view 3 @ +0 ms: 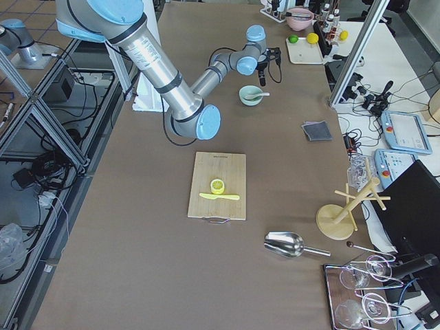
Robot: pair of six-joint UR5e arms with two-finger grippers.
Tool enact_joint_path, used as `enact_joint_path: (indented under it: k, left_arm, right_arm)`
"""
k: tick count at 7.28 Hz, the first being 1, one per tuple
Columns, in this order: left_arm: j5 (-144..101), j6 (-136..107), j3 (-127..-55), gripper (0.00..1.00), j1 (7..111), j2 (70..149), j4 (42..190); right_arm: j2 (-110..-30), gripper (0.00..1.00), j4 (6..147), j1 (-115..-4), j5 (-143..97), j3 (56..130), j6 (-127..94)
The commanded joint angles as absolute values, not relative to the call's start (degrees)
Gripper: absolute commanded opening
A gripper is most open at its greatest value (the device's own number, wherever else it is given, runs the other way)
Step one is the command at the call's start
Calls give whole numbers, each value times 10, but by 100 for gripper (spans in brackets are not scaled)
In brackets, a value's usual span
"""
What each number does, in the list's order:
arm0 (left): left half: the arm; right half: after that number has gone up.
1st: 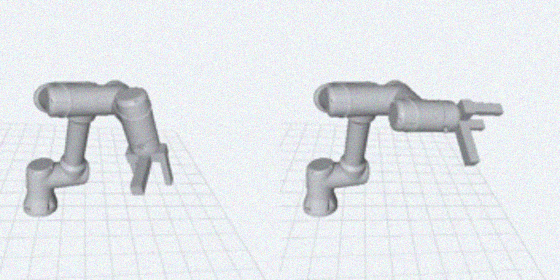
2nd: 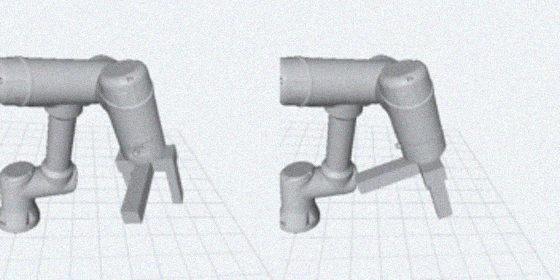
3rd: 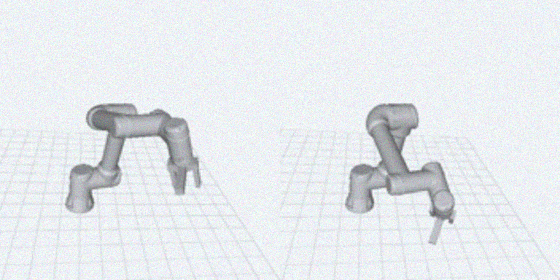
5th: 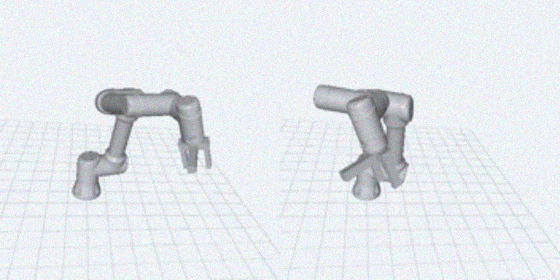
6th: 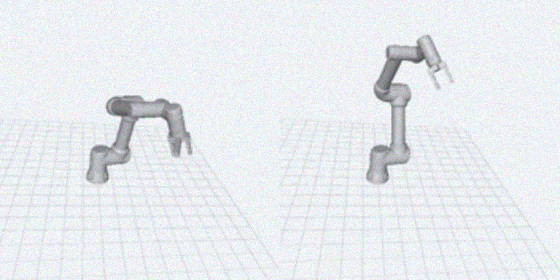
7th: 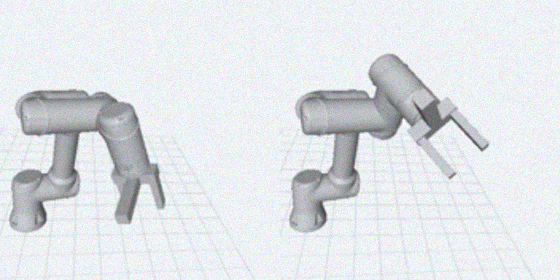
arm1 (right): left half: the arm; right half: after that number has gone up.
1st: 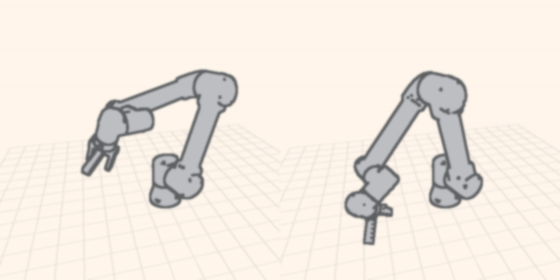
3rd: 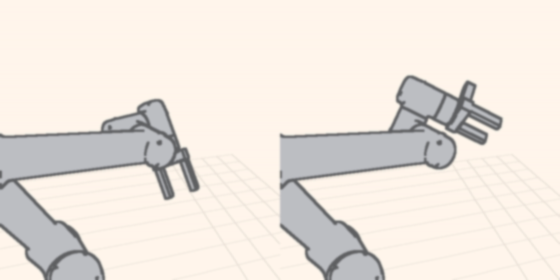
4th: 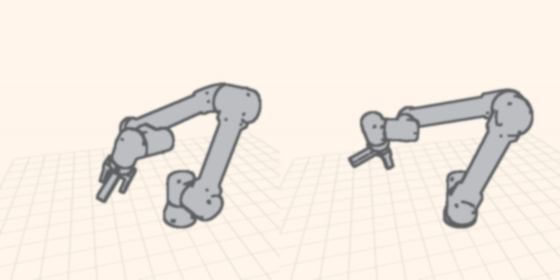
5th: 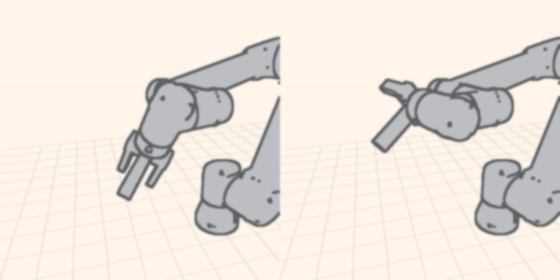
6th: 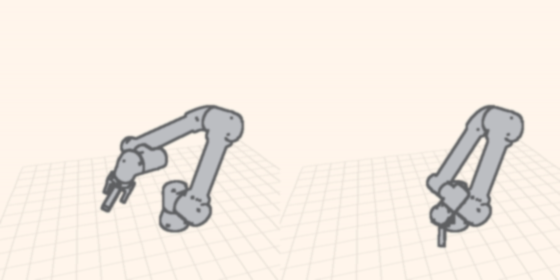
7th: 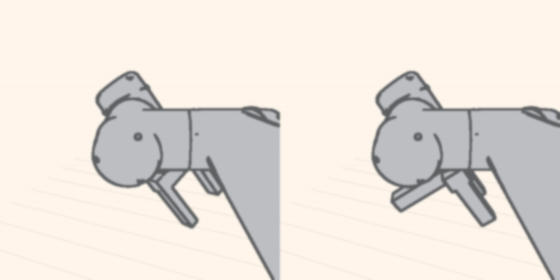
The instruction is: Place spoon in bowl
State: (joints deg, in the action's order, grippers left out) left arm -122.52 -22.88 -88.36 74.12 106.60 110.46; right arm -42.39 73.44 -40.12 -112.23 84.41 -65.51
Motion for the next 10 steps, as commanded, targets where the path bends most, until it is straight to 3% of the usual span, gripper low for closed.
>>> enact_joint_path:
  k: [1,4,8,10]
  left_arm:
    - [-1290,-229,-888,98,765,1065,1103]
    - [-1310,-163,-945,98,795,1008,1102]
    - [-1310,-56,-961,98,859,937,1102]
    - [-1334,-14,-962,98,912,938,1011]
  right_arm:
    - [-480,100,875,-468,-1204,958,-606]
    - [-576,100,1140,-555,-1205,1116,-344]
    - [-791,100,1136,-722,-1298,1136,-43]
    - [-889,100,1065,-777,-1343,1128,23]
